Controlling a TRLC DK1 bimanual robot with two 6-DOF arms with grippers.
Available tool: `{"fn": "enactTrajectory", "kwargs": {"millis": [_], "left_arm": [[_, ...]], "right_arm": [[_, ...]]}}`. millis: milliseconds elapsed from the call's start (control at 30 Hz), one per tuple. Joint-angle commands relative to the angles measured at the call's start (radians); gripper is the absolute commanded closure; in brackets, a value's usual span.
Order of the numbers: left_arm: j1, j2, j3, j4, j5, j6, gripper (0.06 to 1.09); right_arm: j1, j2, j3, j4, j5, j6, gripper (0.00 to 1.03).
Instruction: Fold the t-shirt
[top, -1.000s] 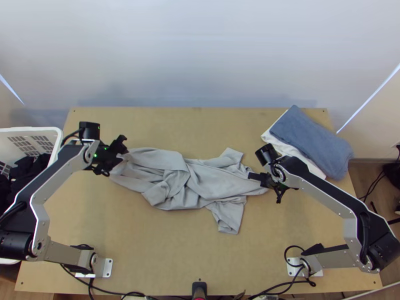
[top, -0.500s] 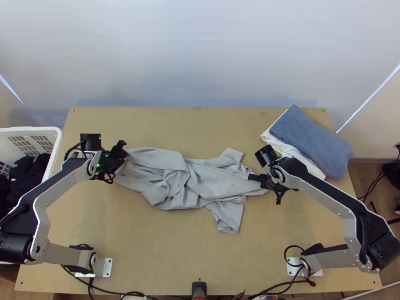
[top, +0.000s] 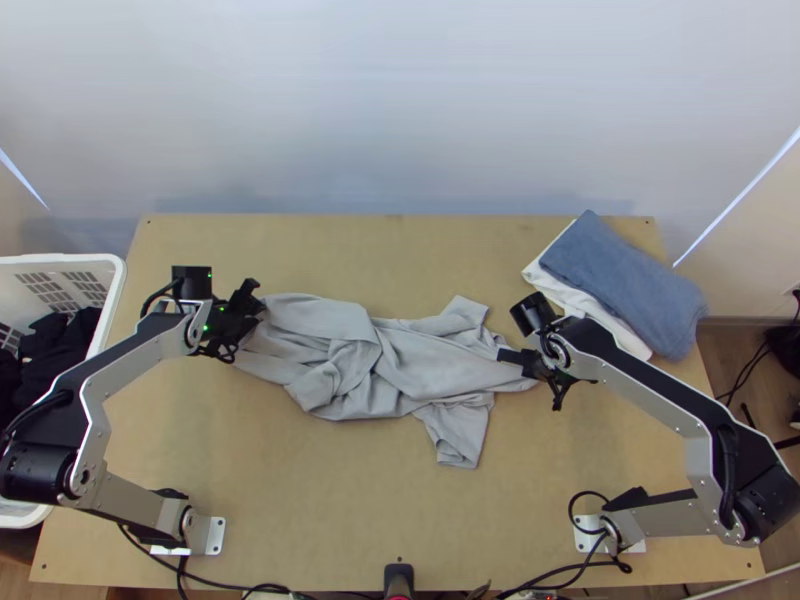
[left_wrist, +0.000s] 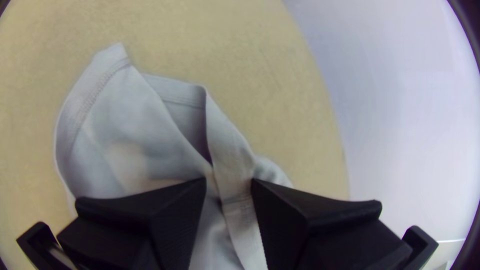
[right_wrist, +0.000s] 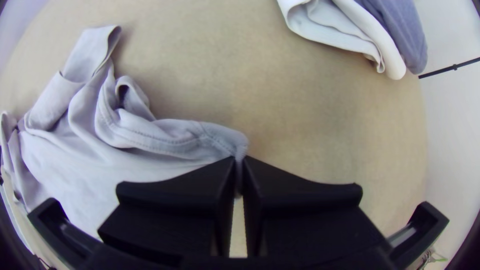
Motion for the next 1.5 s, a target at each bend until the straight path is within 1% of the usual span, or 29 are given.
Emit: {"fn": "enactTrajectory", "kwargs": {"millis": [0, 233, 900, 933, 967, 1000, 1033, 1067, 1333, 1467], "left_arm": [[-0.002, 0.038, 0.044, 0.005, 0.022, -0.025, 0.6], [0.008, 0.041, 0.076, 0.017, 0.067, -0.054, 0.6], [0.027, 0.103, 0.111, 0.031, 0.098, -0.088, 0.6], [0.027, 0.104, 0.113, 0.033, 0.098, -0.086, 0.61], [0.027, 0.104, 0.116, 0.033, 0.098, -0.08, 0.7], [0.025, 0.101, 0.114, 0.037, 0.095, -0.08, 0.85], [0.027, 0.1, 0.113, 0.05, 0.084, -0.083, 0.97], [0.027, 0.098, 0.113, 0.056, 0.075, -0.085, 1.05], [0.027, 0.1, 0.125, 0.071, 0.062, -0.071, 1.05], [0.047, 0.083, 0.174, 0.05, 0.061, -0.071, 1.05]], "right_arm": [[-0.004, 0.005, -0.009, 0.006, 0.008, -0.001, 1.0], [-0.007, 0.006, -0.017, 0.013, 0.011, -0.001, 1.0], [-0.007, 0.014, -0.022, 0.021, 0.019, -0.003, 1.0], [-0.007, 0.014, -0.023, 0.021, 0.019, -0.003, 1.0], [-0.008, 0.014, -0.023, 0.022, 0.019, -0.003, 1.0], [-0.01, 0.014, -0.023, 0.024, 0.02, -0.003, 1.0], [-0.01, 0.016, -0.025, 0.026, 0.02, -0.003, 1.0], [-0.01, 0.016, -0.025, 0.027, 0.02, -0.003, 1.0], [-0.015, 0.017, -0.025, 0.029, 0.025, -0.003, 1.0], [-0.016, 0.011, -0.016, 0.032, 0.03, -0.003, 1.0]]}}
